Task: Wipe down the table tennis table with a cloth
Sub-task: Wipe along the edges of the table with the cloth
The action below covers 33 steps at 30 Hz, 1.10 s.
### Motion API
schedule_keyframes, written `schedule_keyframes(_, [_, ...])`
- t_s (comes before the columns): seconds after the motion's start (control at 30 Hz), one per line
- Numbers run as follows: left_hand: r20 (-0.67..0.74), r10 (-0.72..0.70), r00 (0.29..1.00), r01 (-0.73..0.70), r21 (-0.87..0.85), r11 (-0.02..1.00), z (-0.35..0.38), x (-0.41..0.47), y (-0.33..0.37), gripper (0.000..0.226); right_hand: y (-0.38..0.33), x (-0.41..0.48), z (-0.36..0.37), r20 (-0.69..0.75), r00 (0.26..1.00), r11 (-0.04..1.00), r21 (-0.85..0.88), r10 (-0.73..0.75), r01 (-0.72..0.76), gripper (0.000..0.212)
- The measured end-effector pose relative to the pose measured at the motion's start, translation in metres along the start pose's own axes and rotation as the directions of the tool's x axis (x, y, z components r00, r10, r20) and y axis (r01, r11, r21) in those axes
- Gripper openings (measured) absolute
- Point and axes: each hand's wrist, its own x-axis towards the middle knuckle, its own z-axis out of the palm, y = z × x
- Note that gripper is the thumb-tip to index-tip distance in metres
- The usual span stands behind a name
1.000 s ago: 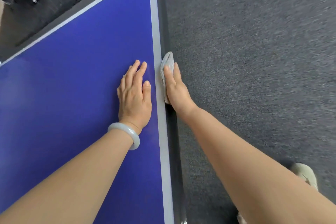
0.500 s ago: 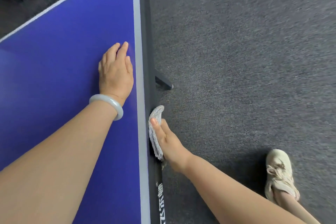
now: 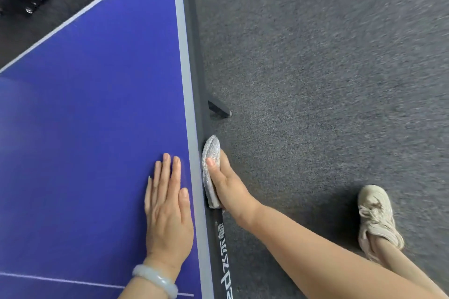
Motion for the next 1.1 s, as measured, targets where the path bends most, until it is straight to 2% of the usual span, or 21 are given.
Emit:
schedule_keyframes(0.13, [-0.016, -0.014, 1.000, 0.014, -0.022, 1.000, 0.002, 0.001, -0.001, 0.055, 0.052, -0.073, 0.018, 0.045, 0.983, 0.973, -0.137, -0.180, 0.185, 0.060])
schedule_keyframes(0.2, [-0.022, -0.011, 1.000, 0.010, -0.045, 0.999, 0.002, 0.001, -0.002, 0.055, 0.064, -0.088, 0.021, 0.103, 0.987, 0.986, -0.092, -0.127, 0.137, 0.062])
schedule_keyframes(0.23, [-0.025, -0.009, 1.000, 0.008, -0.046, 0.999, 0.003, 0.001, -0.003, 0.055, 0.060, -0.086, 0.028, 0.041, 0.996, 0.992, -0.094, -0.078, 0.081, 0.061])
schedule_keyframes(0.27, [-0.030, -0.005, 1.000, 0.003, -0.045, 0.999, 0.003, 0.001, -0.003, 0.054, 0.050, -0.076, 0.027, 0.057, 0.993, 0.979, -0.170, -0.108, 0.116, 0.059])
schedule_keyframes(0.3, [-0.034, 0.000, 0.999, -0.001, -0.041, 0.999, 0.003, 0.001, -0.002, 0.054, 0.044, -0.058, 0.024, 0.037, 0.961, 0.819, -0.515, -0.274, 0.254, 0.058])
schedule_keyframes(0.33, [-0.037, 0.003, 0.999, -0.005, -0.039, 0.999, 0.003, 0.001, -0.002, 0.054, 0.032, -0.033, 0.021, -0.033, 0.924, 0.648, -0.723, -0.381, 0.241, 0.059])
schedule_keyframes(0.37, [-0.039, 0.007, 0.999, -0.008, -0.039, 0.999, 0.003, 0.001, -0.003, 0.054, 0.012, -0.004, 0.020, -0.316, 0.882, 0.852, -0.499, -0.350, 0.159, 0.055])
schedule_keyframes(0.4, [-0.039, 0.008, 0.999, -0.009, -0.038, 0.999, 0.003, 0.000, -0.002, 0.054, -0.004, 0.016, 0.015, -0.382, 0.900, 0.977, -0.105, -0.212, 0.185, 0.052])
schedule_keyframes(0.43, [-0.040, 0.009, 0.999, -0.010, -0.037, 0.999, 0.003, 0.000, -0.002, 0.053, -0.015, 0.038, 0.009, -0.331, 0.932, 0.989, -0.056, -0.148, 0.137, 0.052])
schedule_keyframes(0.5, [-0.045, 0.011, 0.999, -0.012, -0.031, 0.999, 0.004, 0.000, -0.003, 0.054, -0.032, 0.037, 0.013, -0.174, 0.957, 0.961, -0.196, -0.232, 0.197, 0.053])
schedule_keyframes(0.57, [-0.049, 0.010, 0.999, -0.012, -0.028, 1.000, 0.004, 0.001, -0.003, 0.054, -0.009, 0.007, 0.021, -0.130, 0.941, 0.911, -0.322, -0.311, 0.257, 0.055])
schedule_keyframes(0.73, [-0.057, 0.009, 0.998, -0.011, -0.034, 0.999, 0.004, 0.001, -0.003, 0.055, 0.067, -0.088, 0.031, 0.009, 0.940, 0.893, -0.310, -0.341, 0.327, 0.058])
schedule_keyframes(0.77, [-0.063, 0.012, 0.998, -0.014, -0.041, 0.999, 0.004, 0.000, -0.003, 0.055, 0.072, -0.086, 0.031, -0.029, 0.950, 0.926, -0.235, -0.311, 0.296, 0.053])
schedule_keyframes(0.83, [-0.075, 0.025, 0.997, -0.028, -0.039, 0.999, 0.005, -0.001, -0.004, 0.055, 0.051, -0.063, 0.033, -0.245, 0.952, 0.983, -0.033, -0.184, 0.181, 0.046])
schedule_keyframes(0.87, [-0.078, 0.031, 0.997, -0.034, -0.035, 0.999, 0.005, -0.001, -0.004, 0.055, 0.038, -0.045, 0.031, -0.289, 0.926, 0.967, -0.144, -0.244, 0.210, 0.048])
schedule_keyframes(0.9, [-0.077, 0.032, 0.997, -0.034, -0.032, 0.999, 0.005, -0.002, -0.004, 0.055, 0.024, -0.024, 0.031, -0.259, 0.948, 0.977, -0.156, -0.186, 0.149, 0.048])
schedule_keyframes(0.93, [-0.076, 0.031, 0.997, -0.033, -0.030, 0.999, 0.005, -0.002, -0.004, 0.055, 0.015, -0.011, 0.030, -0.278, 0.956, 0.986, 0.108, -0.091, 0.125, 0.048])
schedule_keyframes(0.97, [-0.075, 0.029, 0.997, -0.031, -0.025, 0.999, 0.006, -0.002, -0.004, 0.055, 0.008, -0.003, 0.027, -0.250, 0.963, 0.976, 0.165, -0.099, 0.143, 0.049])
schedule_keyframes(1.03, [-0.075, 0.025, 0.997, -0.026, -0.011, 1.000, 0.006, -0.001, -0.004, 0.055, 0.006, -0.026, 0.032, -0.204, 0.956, 0.977, -0.034, -0.212, 0.209, 0.053])
schedule_keyframes(1.1, [-0.076, 0.024, 0.997, -0.024, 0.001, 1.000, 0.007, -0.001, -0.004, 0.055, 0.042, -0.070, 0.039, -0.148, 0.963, 0.969, -0.141, -0.224, 0.204, 0.055])
